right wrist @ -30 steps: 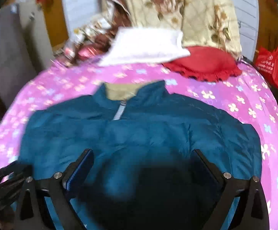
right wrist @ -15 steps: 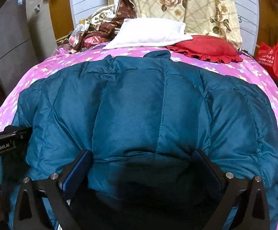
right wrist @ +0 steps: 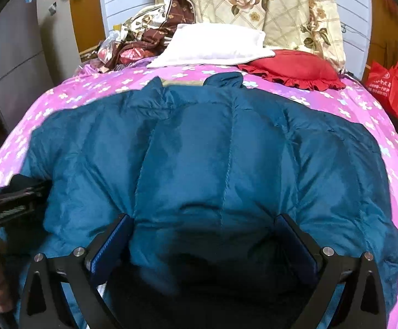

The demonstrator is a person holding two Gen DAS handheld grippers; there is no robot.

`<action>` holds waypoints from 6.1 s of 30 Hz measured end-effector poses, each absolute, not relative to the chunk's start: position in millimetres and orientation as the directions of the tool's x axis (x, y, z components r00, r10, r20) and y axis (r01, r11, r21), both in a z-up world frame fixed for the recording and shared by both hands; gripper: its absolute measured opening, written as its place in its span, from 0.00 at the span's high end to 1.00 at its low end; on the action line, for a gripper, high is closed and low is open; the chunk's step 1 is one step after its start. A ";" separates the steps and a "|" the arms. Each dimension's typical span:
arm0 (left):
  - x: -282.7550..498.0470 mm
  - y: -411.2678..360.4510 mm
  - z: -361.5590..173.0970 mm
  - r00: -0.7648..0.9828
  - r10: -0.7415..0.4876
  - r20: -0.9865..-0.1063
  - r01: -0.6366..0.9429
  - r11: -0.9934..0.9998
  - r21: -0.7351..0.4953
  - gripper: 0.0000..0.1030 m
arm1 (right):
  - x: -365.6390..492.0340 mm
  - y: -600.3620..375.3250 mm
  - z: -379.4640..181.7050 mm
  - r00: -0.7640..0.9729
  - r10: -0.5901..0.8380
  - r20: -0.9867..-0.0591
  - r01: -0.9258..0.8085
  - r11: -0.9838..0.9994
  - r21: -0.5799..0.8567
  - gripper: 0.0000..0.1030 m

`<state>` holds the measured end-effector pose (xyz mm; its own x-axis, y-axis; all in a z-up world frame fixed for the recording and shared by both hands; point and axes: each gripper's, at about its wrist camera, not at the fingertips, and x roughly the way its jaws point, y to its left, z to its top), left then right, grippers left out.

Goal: Fold large clothes

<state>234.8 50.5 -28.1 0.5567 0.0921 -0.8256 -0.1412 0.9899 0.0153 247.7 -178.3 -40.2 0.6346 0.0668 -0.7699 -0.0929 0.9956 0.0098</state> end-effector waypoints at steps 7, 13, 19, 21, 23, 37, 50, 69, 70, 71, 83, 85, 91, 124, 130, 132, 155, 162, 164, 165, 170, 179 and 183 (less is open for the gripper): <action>232.7 51.2 -28.9 0.569 0.101 -0.816 -0.142 0.990 0.023 0.14 | 194.4 -197.7 -11.0 0.599 -0.003 -0.801 -0.073 0.996 -0.059 0.00; 230.5 51.8 -29.7 0.580 0.100 -0.809 -0.142 0.990 0.021 0.14 | 126.2 -199.0 -39.5 0.503 0.051 -0.863 -0.143 0.989 -0.025 0.00; 229.3 50.9 -29.7 0.579 0.101 -0.809 -0.144 0.989 0.020 0.14 | 103.8 -196.7 -66.3 0.511 0.064 -0.857 -0.163 0.986 -0.024 0.00; 229.2 51.0 -29.8 0.579 0.100 -0.809 -0.144 0.989 0.019 0.14 | 103.9 -197.4 -68.0 0.517 0.067 -0.853 -0.159 0.987 -0.018 0.00; 229.2 50.9 -29.8 0.579 0.100 -0.809 -0.144 0.989 0.019 0.14 | 104.1 -198.3 -69.6 0.518 0.070 -0.852 -0.156 0.988 -0.014 0.00; 228.9 51.6 -29.6 0.578 0.101 -0.810 -0.147 0.989 0.018 0.12 | 105.7 -194.8 -70.9 0.524 0.059 -0.849 -0.156 0.987 -0.027 0.00; 229.7 53.9 -31.2 0.573 0.116 -0.812 -0.157 0.987 0.030 0.07 | 105.0 -194.6 -70.7 0.533 0.058 -0.844 -0.147 0.989 -0.025 0.00; 229.9 58.0 -32.7 0.563 0.110 -0.819 -0.172 0.985 0.014 0.02 | 105.2 -194.8 -70.9 0.535 0.056 -0.843 -0.146 0.989 -0.026 0.00; 229.7 58.0 -32.8 0.563 0.110 -0.819 -0.172 0.985 0.014 0.02 | 105.3 -194.8 -70.9 0.535 0.056 -0.843 -0.146 0.989 -0.027 0.00; 229.7 58.1 -32.7 0.563 0.110 -0.819 -0.172 0.985 0.014 0.02 | 105.5 -194.9 -70.8 0.535 0.056 -0.843 -0.146 0.989 -0.027 0.00; 229.8 59.1 -33.1 0.561 0.112 -0.820 -0.175 0.984 0.014 0.01 | 105.4 -194.8 -70.9 0.536 0.055 -0.842 -0.145 0.989 -0.027 0.00; 229.7 59.3 -33.2 0.562 0.111 -0.820 -0.175 0.984 0.014 0.01 | 105.2 -194.7 -71.0 0.536 0.055 -0.842 -0.145 0.989 -0.027 0.00; 229.7 59.3 -33.2 0.562 0.111 -0.820 -0.175 0.984 0.014 0.01 | 105.1 -194.5 -71.1 0.536 0.055 -0.842 -0.144 0.989 -0.027 0.00; 211.1 60.8 -11.6 0.586 0.108 -0.803 -0.132 0.991 0.037 0.01 | 105.5 -200.4 -64.3 0.534 0.076 -0.842 -0.133 0.991 0.005 0.00; 167.0 90.6 36.9 0.607 0.121 -0.786 -0.076 0.993 0.095 0.01 | 81.1 -253.3 -12.0 0.577 0.017 -0.817 -0.015 1.000 0.010 0.00; 148.7 102.4 42.7 0.597 0.126 -0.792 -0.055 0.992 0.117 0.01 | 63.6 -279.6 0.8 0.566 -0.018 -0.824 0.014 1.000 -0.012 0.00; -62.4 179.3 10.0 0.491 0.061 -0.869 0.044 0.995 0.094 0.01 | -79.4 -362.5 -63.8 0.450 0.532 -0.717 0.015 0.798 0.602 0.02; -61.8 187.0 -17.4 0.394 -0.143 -0.908 0.101 0.989 -0.112 0.01 | -78.4 -349.5 -66.8 0.475 0.560 -0.679 -0.067 0.793 0.606 0.08; -60.1 186.5 -22.2 0.360 -0.219 -0.907 0.119 0.975 -0.188 0.01 | -78.0 -345.5 -66.3 0.475 0.563 -0.676 -0.087 0.795 0.600 0.09; -59.9 184.4 -24.1 0.346 -0.246 -0.905 0.132 0.968 -0.212 0.01 | -77.8 -345.0 -64.6 0.475 0.562 -0.677 -0.092 0.797 0.597 0.09; -61.1 170.2 -27.7 0.321 -0.295 -0.900 0.201 0.950 -0.240 0.07 | -75.3 -339.5 -62.9 0.469 0.547 -0.693 -0.108 0.814 0.570 0.20; -54.3 176.9 -26.0 0.345 -0.339 -0.875 0.191 0.938 -0.288 0.69 | -84.5 -331.9 -66.5 0.445 0.554 -0.704 -0.148 0.820 0.552 0.53; -58.5 164.1 -27.4 0.371 -0.298 -0.880 0.244 0.945 -0.217 0.68 | -85.1 -329.3 -67.4 0.449 0.553 -0.702 -0.155 0.822 0.549 0.53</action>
<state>-58.5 164.1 -27.4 0.3708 -0.2980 -0.8796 0.2443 0.9451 -0.2172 -85.1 -329.3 -67.4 0.4486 0.5534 -0.7018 -0.1548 0.8215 0.5488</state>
